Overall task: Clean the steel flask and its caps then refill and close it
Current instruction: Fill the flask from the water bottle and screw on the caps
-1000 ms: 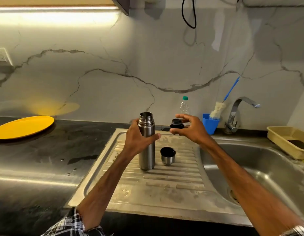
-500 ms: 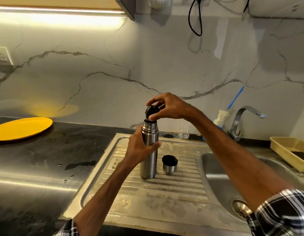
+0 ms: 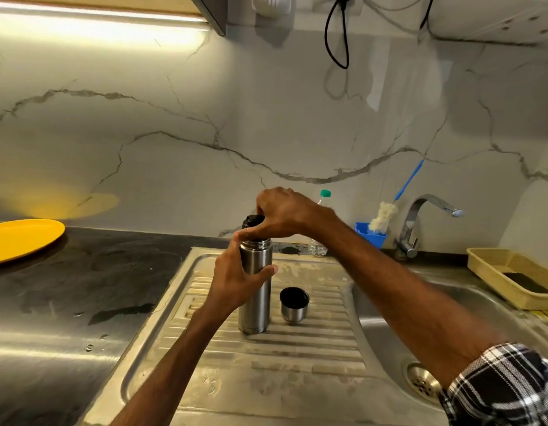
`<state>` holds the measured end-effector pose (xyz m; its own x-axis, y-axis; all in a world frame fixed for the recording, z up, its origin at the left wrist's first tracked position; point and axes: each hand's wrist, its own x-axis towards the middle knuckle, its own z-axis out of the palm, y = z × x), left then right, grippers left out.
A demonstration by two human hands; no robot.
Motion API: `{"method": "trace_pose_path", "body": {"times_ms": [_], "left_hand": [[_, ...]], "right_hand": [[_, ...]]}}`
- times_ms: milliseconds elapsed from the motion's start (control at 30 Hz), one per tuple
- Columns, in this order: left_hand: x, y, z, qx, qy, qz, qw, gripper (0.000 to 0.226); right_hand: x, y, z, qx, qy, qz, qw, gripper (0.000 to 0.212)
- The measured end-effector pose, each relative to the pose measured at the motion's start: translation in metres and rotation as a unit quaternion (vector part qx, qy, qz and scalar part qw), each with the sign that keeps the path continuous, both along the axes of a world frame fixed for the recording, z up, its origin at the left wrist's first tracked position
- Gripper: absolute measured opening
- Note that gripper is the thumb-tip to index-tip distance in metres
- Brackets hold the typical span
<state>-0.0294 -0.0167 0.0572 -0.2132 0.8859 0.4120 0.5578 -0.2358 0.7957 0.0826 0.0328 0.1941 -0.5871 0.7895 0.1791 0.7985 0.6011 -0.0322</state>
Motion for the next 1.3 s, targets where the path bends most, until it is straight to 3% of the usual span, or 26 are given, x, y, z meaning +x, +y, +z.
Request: {"method": "trace_pose_path", "body": {"times_ms": [133,200,300,433,500,600,700,767,833,933,1100,1300], "left_hand": [[-0.002,0.001,-0.002,0.000,-0.003,-0.004,1.000,0.088],[0.000,0.002,-0.002,-0.006,-0.007,-0.002,1.000,0.091],[0.001,0.001,-0.002,-0.005,-0.012,0.000,1.000,0.087],[0.000,0.000,-0.003,0.001,-0.003,0.001,1.000,0.092],[0.000,0.001,-0.002,0.000,-0.003,-0.001,1.000,0.092],[0.000,0.000,-0.002,0.001,-0.004,-0.006,1.000,0.088],[-0.002,0.000,-0.002,0.002,0.005,-0.007,1.000,0.084],[-0.005,0.001,0.000,0.002,0.012,-0.020,1.000,0.079],[-0.005,0.002,0.003,-0.002,0.025,-0.038,0.999,0.080],[0.002,0.001,0.005,-0.015,0.044,-0.053,0.998,0.084],[0.005,0.007,0.002,0.014,0.071,-0.068,0.995,0.078],[0.004,0.011,0.001,0.028,0.083,-0.081,0.993,0.075]], "right_hand": [[-0.001,0.006,0.008,-0.102,0.059,0.085,0.989,0.040],[-0.005,0.007,0.003,-0.028,0.068,0.046,0.996,0.041],[-0.010,0.007,-0.001,0.079,0.024,-0.007,0.997,0.061],[-0.005,0.006,0.007,-0.093,0.040,0.072,0.992,0.049],[-0.006,0.005,0.001,-0.040,0.050,0.064,0.996,0.041],[-0.007,0.003,-0.006,0.088,0.023,-0.005,0.996,0.061],[0.000,0.003,-0.005,-0.040,0.057,0.051,0.996,0.049],[0.003,0.003,-0.007,-0.076,0.091,0.088,0.989,0.046],[0.003,0.005,-0.014,-0.017,0.116,0.056,0.992,0.048],[0.003,0.008,-0.018,0.066,0.083,-0.006,0.994,0.061],[0.028,0.006,0.001,-0.119,0.073,0.071,0.988,0.052],[0.048,0.005,-0.002,-0.096,0.129,0.111,0.981,0.038]]}}
